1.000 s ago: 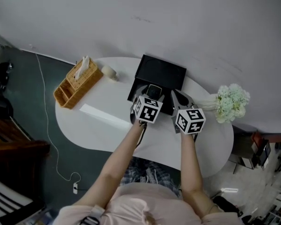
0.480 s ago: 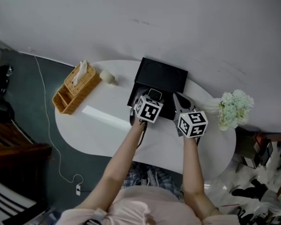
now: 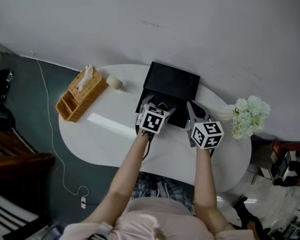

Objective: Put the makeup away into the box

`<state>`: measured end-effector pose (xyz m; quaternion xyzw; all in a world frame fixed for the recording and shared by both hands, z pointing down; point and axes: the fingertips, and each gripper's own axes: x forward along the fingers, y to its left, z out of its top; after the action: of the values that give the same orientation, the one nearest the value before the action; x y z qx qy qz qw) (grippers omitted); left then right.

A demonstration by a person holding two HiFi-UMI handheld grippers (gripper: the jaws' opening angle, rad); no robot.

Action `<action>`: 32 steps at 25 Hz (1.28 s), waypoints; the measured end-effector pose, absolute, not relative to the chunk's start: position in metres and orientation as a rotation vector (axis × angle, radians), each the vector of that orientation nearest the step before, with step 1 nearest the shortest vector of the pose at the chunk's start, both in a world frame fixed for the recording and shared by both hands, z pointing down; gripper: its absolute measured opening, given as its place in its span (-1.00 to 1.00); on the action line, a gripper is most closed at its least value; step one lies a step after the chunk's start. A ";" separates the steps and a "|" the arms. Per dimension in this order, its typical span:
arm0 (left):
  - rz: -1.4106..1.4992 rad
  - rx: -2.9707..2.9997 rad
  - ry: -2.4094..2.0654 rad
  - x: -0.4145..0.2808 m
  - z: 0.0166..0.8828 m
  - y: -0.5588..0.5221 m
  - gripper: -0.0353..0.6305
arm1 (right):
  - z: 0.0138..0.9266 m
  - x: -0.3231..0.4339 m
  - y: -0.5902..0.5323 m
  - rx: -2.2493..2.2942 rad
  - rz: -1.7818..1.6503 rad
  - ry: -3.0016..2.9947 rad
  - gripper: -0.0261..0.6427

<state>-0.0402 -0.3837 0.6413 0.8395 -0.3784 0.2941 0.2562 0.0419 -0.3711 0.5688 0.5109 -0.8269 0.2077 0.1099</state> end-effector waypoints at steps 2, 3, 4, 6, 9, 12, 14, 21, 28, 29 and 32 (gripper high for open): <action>0.781 2.280 -1.046 -0.043 0.639 -0.385 0.30 | 0.570 0.044 -0.369 1.508 0.617 -2.427 -0.88; 0.775 2.282 -1.052 -0.044 0.638 -0.385 0.30 | 0.570 0.044 -0.369 1.509 0.617 -2.426 -0.88; 0.770 2.286 -1.056 -0.044 0.636 -0.385 0.30 | 0.569 0.045 -0.368 1.509 0.616 -2.427 -0.88; 0.762 2.297 -1.064 -0.043 0.631 -0.385 0.30 | 0.567 0.045 -0.366 1.511 0.612 -2.429 -0.88; 0.702 2.309 -1.099 -0.046 0.621 -0.385 0.30 | 0.563 0.045 -0.363 1.515 0.603 -2.434 -0.88; 0.592 2.305 -1.142 -0.054 0.606 -0.384 0.29 | 0.558 0.047 -0.355 1.533 0.583 -2.437 -0.88; 0.523 2.312 -1.179 -0.062 0.591 -0.382 0.27 | 0.554 0.050 -0.348 1.554 0.572 -2.434 -0.88; 0.381 2.382 -1.393 -0.096 0.528 -0.362 -0.62 | 0.525 0.064 -0.318 1.646 0.480 -2.459 -0.88; 0.299 2.564 -1.475 -0.104 0.470 -0.317 -0.82 | 0.487 0.081 -0.277 1.743 0.371 -2.493 -0.88; 0.287 2.597 -1.487 -0.104 0.462 -0.310 -0.82 | 0.483 0.084 -0.270 1.755 0.359 -2.492 -0.88; 0.259 2.639 -1.528 -0.107 0.446 -0.292 -0.82 | 0.472 0.092 -0.254 1.789 0.329 -2.494 -0.88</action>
<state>-0.1072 -0.2922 0.4456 0.8616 -0.4989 0.0845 0.0404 0.0916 -0.2544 0.4722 0.5794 -0.8076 0.1067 0.0275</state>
